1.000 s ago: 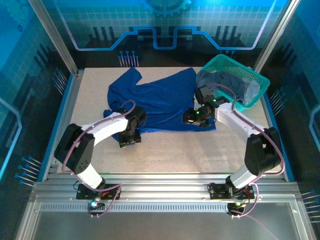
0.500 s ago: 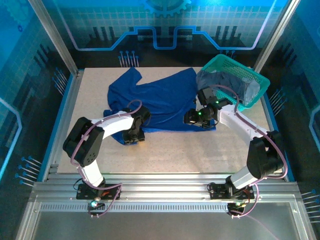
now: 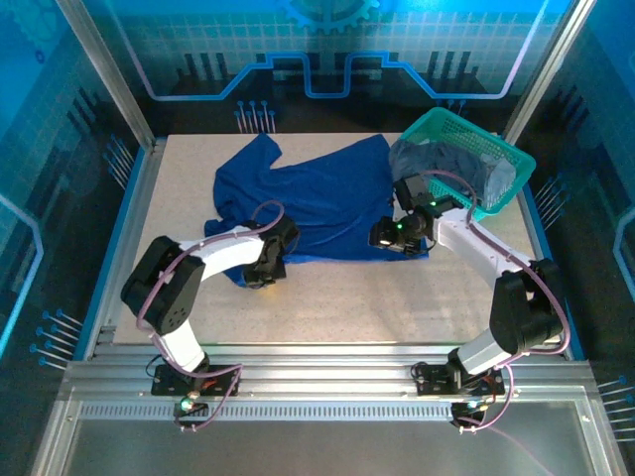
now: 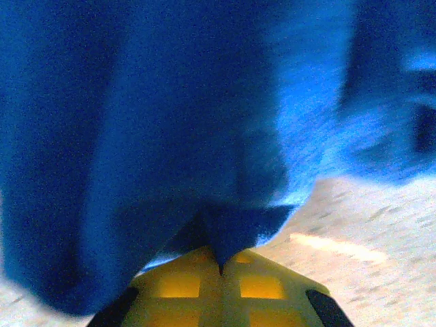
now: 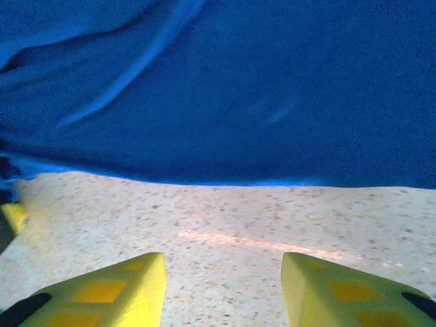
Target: Fold and stack the t-shirts
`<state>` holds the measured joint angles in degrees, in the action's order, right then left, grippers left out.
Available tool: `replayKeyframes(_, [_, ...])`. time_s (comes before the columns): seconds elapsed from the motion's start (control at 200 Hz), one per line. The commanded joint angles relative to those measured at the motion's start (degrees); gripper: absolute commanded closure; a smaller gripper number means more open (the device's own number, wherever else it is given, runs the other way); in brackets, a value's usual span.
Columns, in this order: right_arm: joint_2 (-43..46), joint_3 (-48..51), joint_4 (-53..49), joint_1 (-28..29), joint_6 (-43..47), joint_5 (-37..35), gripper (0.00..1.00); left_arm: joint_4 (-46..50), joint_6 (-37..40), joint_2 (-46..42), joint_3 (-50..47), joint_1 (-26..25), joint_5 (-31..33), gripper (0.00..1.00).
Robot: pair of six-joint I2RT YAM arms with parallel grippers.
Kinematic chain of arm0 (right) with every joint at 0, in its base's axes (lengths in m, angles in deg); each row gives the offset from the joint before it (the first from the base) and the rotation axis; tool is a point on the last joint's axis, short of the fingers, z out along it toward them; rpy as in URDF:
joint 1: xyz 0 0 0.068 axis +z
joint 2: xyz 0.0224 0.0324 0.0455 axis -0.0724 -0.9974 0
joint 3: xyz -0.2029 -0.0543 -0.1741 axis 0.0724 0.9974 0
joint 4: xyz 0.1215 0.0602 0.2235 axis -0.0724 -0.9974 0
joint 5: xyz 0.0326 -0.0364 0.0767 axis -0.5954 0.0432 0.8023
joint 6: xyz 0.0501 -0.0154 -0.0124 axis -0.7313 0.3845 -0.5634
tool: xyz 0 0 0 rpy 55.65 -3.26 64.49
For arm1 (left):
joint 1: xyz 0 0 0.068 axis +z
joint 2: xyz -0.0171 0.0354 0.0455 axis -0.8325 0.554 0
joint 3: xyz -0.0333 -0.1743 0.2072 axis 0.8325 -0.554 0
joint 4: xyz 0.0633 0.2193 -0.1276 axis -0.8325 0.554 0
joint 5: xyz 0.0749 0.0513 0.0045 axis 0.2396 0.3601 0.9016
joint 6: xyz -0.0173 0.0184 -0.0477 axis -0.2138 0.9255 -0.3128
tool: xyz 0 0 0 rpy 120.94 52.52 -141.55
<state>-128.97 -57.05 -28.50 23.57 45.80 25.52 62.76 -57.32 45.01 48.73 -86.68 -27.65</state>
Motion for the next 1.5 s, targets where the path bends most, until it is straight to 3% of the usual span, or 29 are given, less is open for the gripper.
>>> replayKeyframes(0.0, [1.7, 2.1, -3.3, -3.9, -4.1, -7.1, 0.51, 10.2, -2.9, -9.2, -1.3, 0.4, 7.8, 1.00])
replayKeyframes(0.11, [1.5, 4.3, -3.9, -7.8, -8.0, -9.9, 0.49, 15.6, -6.2, -18.2, -2.3, 2.9, 11.5, 1.00])
replayKeyframes(0.36, [-2.1, 7.5, -1.5, -12.5, -12.0, -10.0, 0.45, 15.7, -6.2, -33.2, -5.2, 16.4, 10.6, 1.00])
replayKeyframes(0.58, [-8.0, 7.6, 2.8, -13.6, -14.1, -7.9, 0.45, 15.2, -5.8, -33.7, -5.3, 17.1, 10.0, 1.00])
replayKeyframes(0.97, [-10.8, 8.6, 6.3, -9.6, -16.8, -5.8, 0.47, 14.9, -6.0, -34.0, -6.1, 17.1, 9.3, 1.00])
replayKeyframes(1.04, [-13.2, 6.3, 6.2, -9.0, -16.0, -6.9, 0.53, 14.7, -5.9, -34.0, -5.8, 17.1, 9.5, 1.00])
replayKeyframes(1.14, [-15.8, 2.2, 6.1, -7.3, -13.5, -9.6, 0.80, 14.5, -6.0, -34.2, -4.9, 17.1, 10.7, 1.00])
replayKeyframes(1.276, [-14.8, -2.9, 4.6, -5.0, -9.9, -11.4, 1.00, 14.0, -5.7, -34.2, -1.9, 17.3, 12.8, 1.00])
replayKeyframes(1.496, [-6.8, -9.2, 1.5, -1.7, -6.1, -12.9, 1.00, 13.0, -4.5, -33.3, 6.1, 18.1, 14.9, 1.00])
